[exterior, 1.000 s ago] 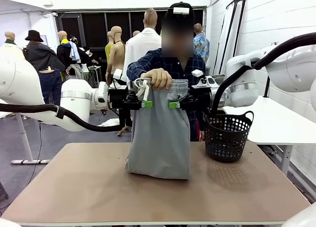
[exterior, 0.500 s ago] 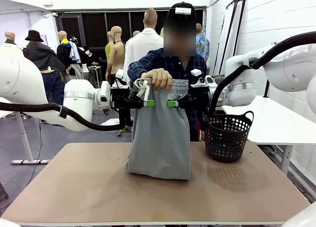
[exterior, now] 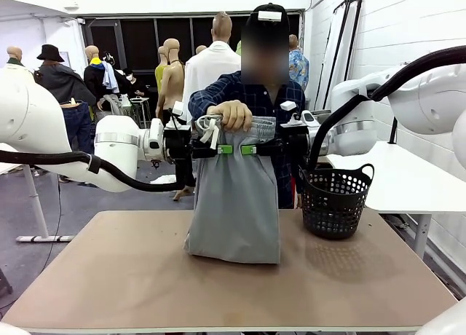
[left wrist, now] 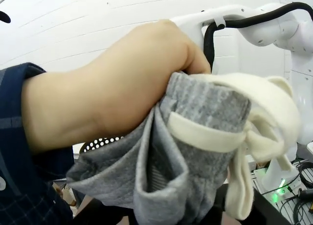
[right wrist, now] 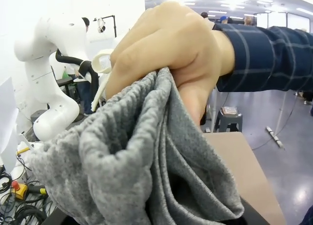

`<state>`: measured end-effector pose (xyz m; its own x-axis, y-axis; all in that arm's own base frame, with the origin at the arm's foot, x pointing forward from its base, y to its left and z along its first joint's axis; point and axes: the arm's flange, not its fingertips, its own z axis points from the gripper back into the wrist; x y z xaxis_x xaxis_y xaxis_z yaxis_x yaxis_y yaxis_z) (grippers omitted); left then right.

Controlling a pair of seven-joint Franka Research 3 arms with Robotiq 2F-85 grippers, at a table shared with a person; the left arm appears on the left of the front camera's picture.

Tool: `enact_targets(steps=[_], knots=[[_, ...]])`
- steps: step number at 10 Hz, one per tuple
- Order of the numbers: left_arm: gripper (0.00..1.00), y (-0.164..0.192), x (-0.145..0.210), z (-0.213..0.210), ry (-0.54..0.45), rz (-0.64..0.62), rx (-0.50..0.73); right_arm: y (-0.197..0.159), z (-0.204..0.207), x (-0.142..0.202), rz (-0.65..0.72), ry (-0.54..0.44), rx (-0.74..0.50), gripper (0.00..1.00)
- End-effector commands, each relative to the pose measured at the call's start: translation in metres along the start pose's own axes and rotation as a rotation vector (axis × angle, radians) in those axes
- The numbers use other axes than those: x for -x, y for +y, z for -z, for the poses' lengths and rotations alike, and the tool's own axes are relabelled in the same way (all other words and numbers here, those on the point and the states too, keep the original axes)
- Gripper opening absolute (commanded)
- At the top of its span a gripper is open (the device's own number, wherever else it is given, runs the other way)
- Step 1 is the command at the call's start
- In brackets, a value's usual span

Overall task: Fold the training pants.
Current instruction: Release the ends of the Training pants and then grab the overlapped ends.

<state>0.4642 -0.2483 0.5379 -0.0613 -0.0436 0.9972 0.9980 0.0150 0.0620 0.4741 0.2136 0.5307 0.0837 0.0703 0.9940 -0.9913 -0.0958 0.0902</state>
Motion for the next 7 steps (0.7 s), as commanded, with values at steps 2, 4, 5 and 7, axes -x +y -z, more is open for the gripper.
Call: enact_targets(steps=[2,4,5,7], knots=[[0.00,-0.003,-0.006,-0.006,-0.008,-0.030,0.037,-0.007,-0.001,-0.010,0.052,0.032,-0.026,0.00],[0.00,-0.004,-0.001,-0.009,0.006,-0.052,0.048,-0.007,-0.003,-0.011,0.048,0.049,-0.016,0.00],[0.00,-0.005,0.002,-0.010,0.013,-0.066,0.060,-0.007,-0.003,-0.011,0.048,0.055,-0.014,0.00],[0.00,-0.002,0.008,-0.007,0.027,-0.080,0.071,-0.009,-0.001,-0.010,0.053,0.064,-0.015,0.00]])
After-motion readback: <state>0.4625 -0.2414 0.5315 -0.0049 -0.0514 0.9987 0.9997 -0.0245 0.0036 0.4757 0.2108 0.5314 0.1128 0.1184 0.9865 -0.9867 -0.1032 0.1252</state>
